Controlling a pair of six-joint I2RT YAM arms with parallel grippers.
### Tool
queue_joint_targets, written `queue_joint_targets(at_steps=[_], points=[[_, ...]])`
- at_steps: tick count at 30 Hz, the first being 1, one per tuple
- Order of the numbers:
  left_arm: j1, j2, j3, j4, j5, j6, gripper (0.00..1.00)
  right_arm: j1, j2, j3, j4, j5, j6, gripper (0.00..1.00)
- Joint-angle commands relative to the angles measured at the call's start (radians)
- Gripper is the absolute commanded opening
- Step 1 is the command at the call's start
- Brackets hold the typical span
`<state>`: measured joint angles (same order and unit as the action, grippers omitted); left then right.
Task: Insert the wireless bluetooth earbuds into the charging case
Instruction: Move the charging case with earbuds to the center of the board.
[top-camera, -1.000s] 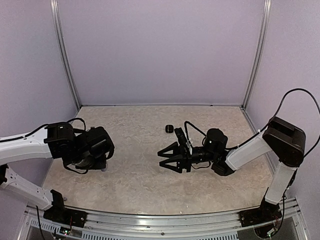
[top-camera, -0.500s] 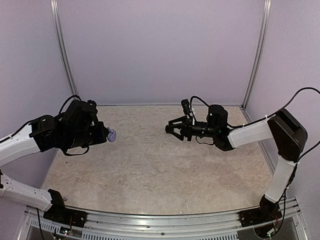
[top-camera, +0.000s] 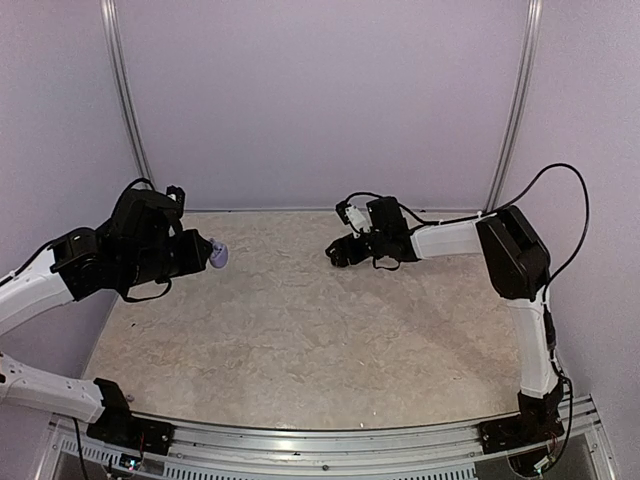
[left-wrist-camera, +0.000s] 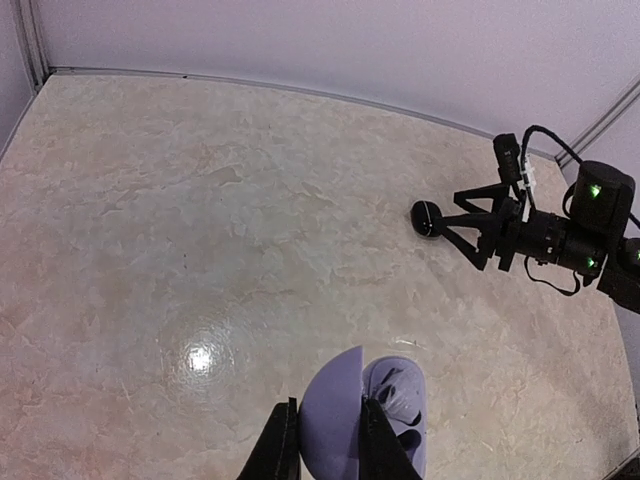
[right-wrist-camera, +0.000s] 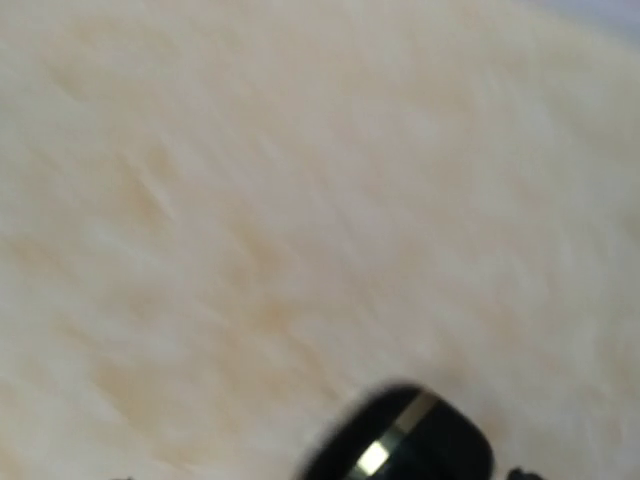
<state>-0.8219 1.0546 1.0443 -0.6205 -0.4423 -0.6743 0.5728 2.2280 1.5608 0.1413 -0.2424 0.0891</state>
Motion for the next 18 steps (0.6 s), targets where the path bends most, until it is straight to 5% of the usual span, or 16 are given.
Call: queue_joint_targets(at_steps=[1, 18], points=[[0.019, -0.026, -0.009, 0.051, 0.022, 0.031, 0.00, -0.005, 0.057, 0.091, -0.135, 0.115, -0.033, 0.80], [0.056, -0.045, -0.046, 0.087, 0.043, 0.057, 0.00, 0.002, 0.265, 0.301, -0.274, 0.012, -0.078, 0.56]])
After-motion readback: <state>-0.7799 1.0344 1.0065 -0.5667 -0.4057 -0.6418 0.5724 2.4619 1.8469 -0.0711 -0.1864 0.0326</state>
